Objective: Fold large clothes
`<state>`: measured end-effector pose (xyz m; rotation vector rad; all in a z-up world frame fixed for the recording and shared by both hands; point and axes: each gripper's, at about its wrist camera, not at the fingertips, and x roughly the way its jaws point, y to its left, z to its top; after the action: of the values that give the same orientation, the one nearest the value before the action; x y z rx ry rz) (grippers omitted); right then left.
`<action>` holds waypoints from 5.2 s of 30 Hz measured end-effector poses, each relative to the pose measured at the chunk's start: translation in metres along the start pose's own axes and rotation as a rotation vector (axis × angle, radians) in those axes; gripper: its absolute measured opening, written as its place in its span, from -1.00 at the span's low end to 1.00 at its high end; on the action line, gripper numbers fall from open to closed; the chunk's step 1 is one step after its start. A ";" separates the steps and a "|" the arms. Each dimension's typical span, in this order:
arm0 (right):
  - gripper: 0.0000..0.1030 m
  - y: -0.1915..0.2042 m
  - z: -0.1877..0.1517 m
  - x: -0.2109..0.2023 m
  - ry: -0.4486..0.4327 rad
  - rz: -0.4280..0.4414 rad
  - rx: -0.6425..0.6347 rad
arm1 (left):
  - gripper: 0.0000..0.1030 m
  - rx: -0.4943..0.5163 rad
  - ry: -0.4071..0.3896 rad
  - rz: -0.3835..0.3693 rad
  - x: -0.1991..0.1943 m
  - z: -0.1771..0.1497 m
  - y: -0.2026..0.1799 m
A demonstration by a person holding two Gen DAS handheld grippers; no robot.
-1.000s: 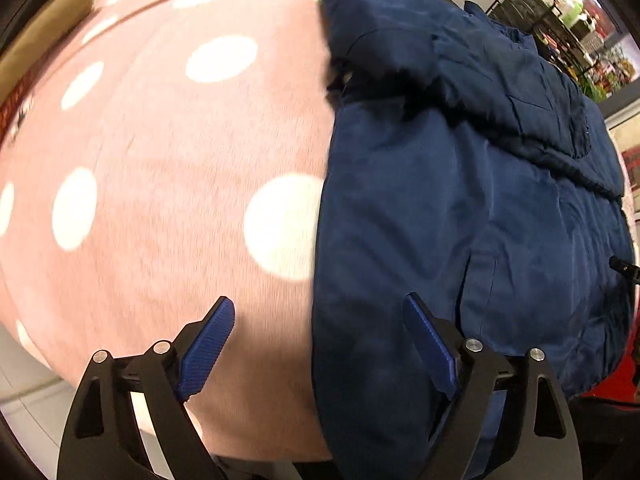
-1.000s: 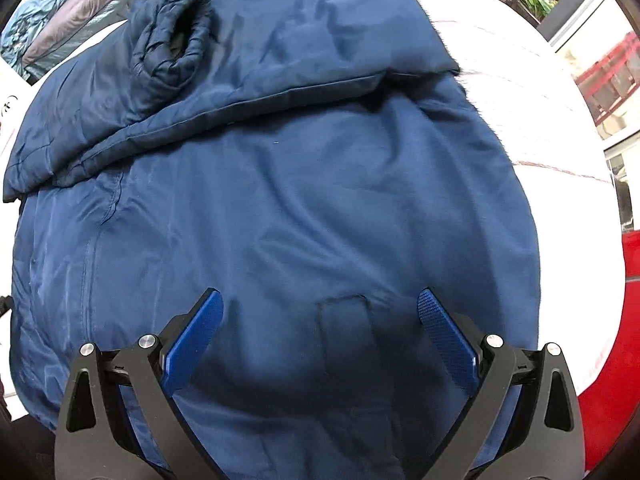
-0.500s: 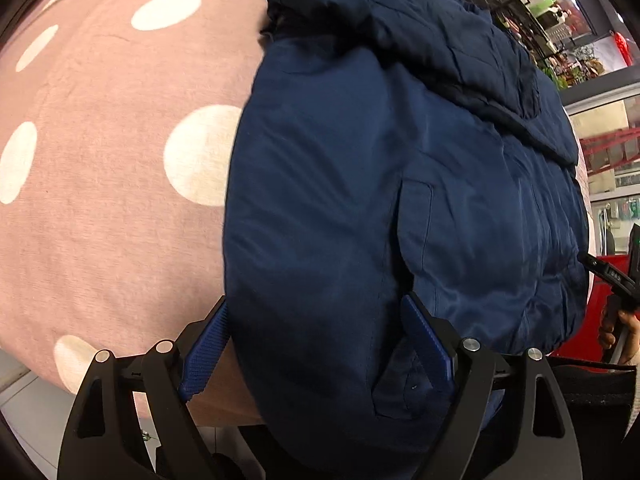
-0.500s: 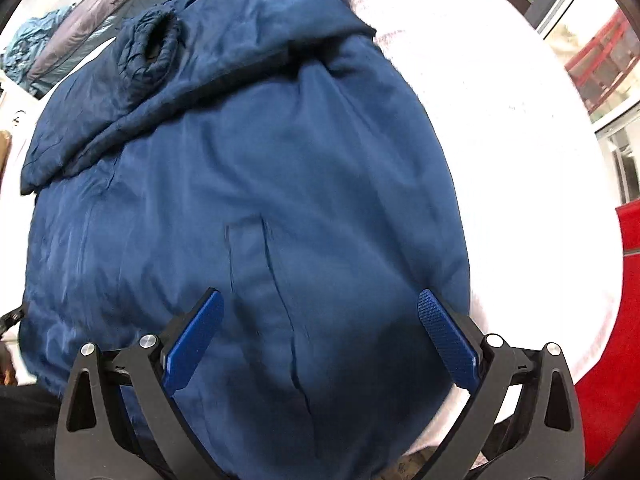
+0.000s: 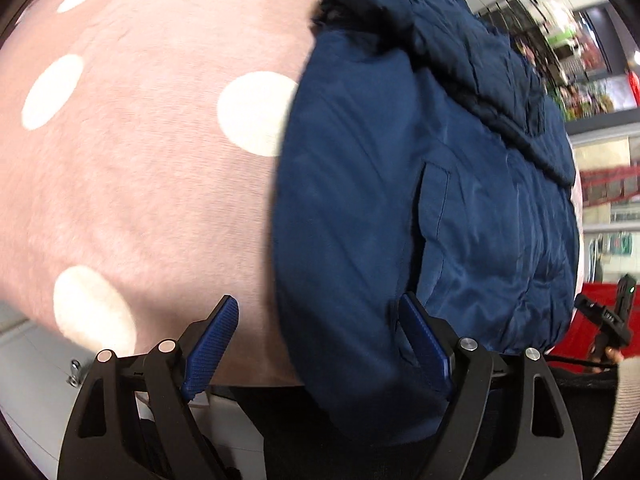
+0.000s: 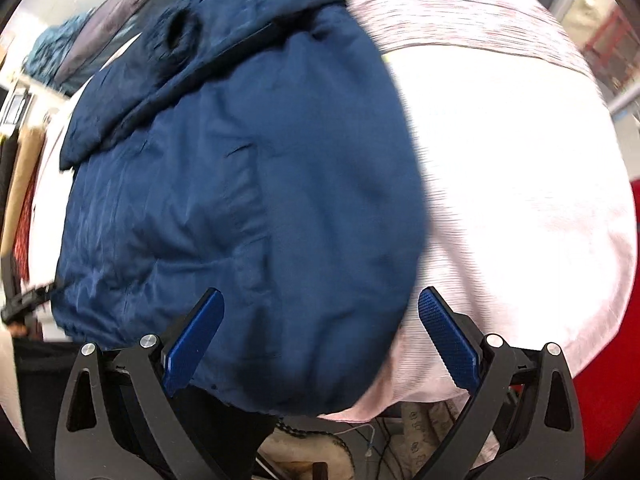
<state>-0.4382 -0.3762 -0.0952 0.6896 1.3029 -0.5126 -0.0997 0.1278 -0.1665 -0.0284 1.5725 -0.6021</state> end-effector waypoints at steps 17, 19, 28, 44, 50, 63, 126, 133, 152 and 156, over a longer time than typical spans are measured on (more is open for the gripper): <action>0.47 -0.003 -0.031 0.052 0.180 0.153 0.066 | 0.43 0.082 0.145 -0.141 0.058 -0.011 -0.040; 0.27 -0.004 -0.031 0.048 0.182 0.158 0.058 | 0.22 0.091 0.148 -0.159 0.055 -0.006 -0.043; -0.30 0.012 -0.026 0.037 0.172 0.150 0.005 | -0.27 0.190 0.136 -0.133 0.042 0.003 -0.055; -0.60 0.055 -0.018 0.036 0.230 0.113 -0.120 | -0.60 0.348 0.118 -0.053 0.019 0.000 -0.079; -0.67 0.056 -0.033 0.027 0.295 0.145 -0.147 | -0.67 0.360 0.182 -0.113 0.008 -0.012 -0.072; -0.67 0.059 -0.024 0.014 0.276 0.193 -0.121 | -0.67 0.299 0.161 -0.135 -0.005 0.004 -0.071; 0.24 0.035 0.287 0.032 0.025 1.037 0.739 | -0.10 -0.167 -0.192 -0.431 -0.054 0.274 -0.088; 0.24 0.037 0.294 0.007 -0.028 0.930 0.623 | 0.07 -0.221 -0.245 -0.489 -0.070 0.273 -0.076; 0.34 0.250 0.190 -0.026 -0.243 0.109 -0.536 | 0.53 0.585 -0.282 0.080 -0.014 0.167 -0.248; 0.34 0.297 0.158 -0.020 -0.259 0.088 -0.863 | 0.61 0.810 -0.256 0.141 0.007 0.149 -0.276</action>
<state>-0.1275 -0.2819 -0.0068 -0.0435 1.1001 0.0595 -0.0549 -0.1644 -0.0610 0.5854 0.9887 -1.0382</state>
